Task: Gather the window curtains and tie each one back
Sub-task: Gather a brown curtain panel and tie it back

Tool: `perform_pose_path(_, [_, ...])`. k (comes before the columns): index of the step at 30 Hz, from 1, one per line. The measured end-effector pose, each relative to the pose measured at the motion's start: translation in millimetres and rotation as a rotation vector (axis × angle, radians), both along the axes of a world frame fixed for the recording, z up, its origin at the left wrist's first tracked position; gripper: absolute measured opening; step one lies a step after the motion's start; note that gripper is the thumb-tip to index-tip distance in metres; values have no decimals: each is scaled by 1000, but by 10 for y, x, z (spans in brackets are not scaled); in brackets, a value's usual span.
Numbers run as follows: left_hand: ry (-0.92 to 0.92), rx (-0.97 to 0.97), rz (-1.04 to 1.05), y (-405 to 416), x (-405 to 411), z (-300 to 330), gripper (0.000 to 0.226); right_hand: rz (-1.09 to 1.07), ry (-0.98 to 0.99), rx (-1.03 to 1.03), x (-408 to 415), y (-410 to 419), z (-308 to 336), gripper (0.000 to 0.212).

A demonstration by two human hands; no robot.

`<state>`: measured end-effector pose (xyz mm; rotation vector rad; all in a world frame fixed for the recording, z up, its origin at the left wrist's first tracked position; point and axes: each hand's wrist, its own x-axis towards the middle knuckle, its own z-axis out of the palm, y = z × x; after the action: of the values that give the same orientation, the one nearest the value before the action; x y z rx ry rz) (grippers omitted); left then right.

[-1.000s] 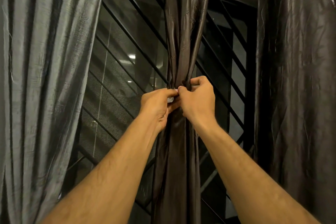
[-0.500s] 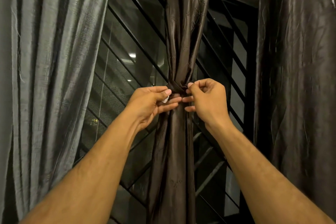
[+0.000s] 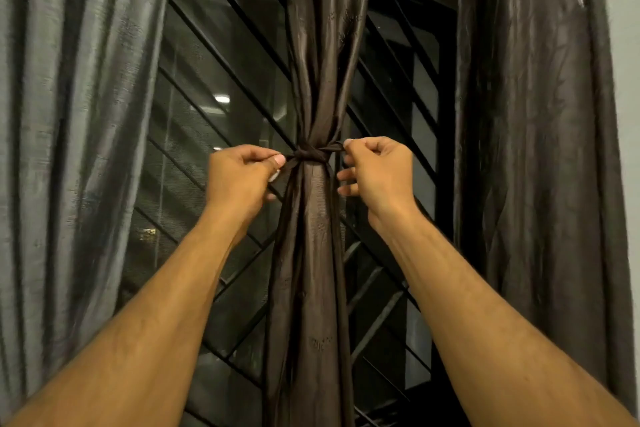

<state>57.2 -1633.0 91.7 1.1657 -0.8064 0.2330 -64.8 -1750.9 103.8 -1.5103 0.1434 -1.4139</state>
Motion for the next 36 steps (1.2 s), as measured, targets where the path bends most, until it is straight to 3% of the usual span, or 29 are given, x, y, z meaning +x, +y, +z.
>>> perform_pose_path(2, [-229,2,249,-89,-45,-27,9,28,14,-45,-71,-50,6,10])
perform_pose_path(4, [-445,-46,406,-181,-175,-58,23,43,22,-85,-141,-95,16,18])
perform_pose_path(8, [-600,-115,342,-487,-486,-126,23,-24,11,-123,-347,-248,8,28])
perform_pose_path(14, [-585,-127,161,-1341,-963,-223,17,-189,-31,-178,-877,-925,42,28])
perform_pose_path(19, [-488,14,15,-2381,-1357,-419,21,-327,-68,-166,-1421,-1879,95,31])
perform_pose_path(22, [-382,145,-23,-3057,-1518,-536,34,-421,-63,-172,-1651,-2645,58,30])
perform_pose_path(25, [-335,227,-16,-3622,-1672,-500,61,-488,-2,-147,-1718,-3490,30,28])
perform_pose_path(28, [-321,242,70,-4032,-1708,-316,70,-432,53,-121,-1577,-4105,116,48])
perform_pose_path(31, [-284,214,124,-4314,-1676,-177,45,-345,122,-133,-1357,-4502,311,84])
perform_pose_path(32, [-263,225,109,-4368,-1662,-157,41,-325,137,-146,-1289,-4569,371,82])
perform_pose_path(35, [-214,240,96,-4431,-1647,-134,39,-346,138,-236,-1114,-4667,454,21])
perform_pose_path(36, [-192,235,80,-4433,-1639,-121,40,-369,135,-277,-1064,-4640,454,13])
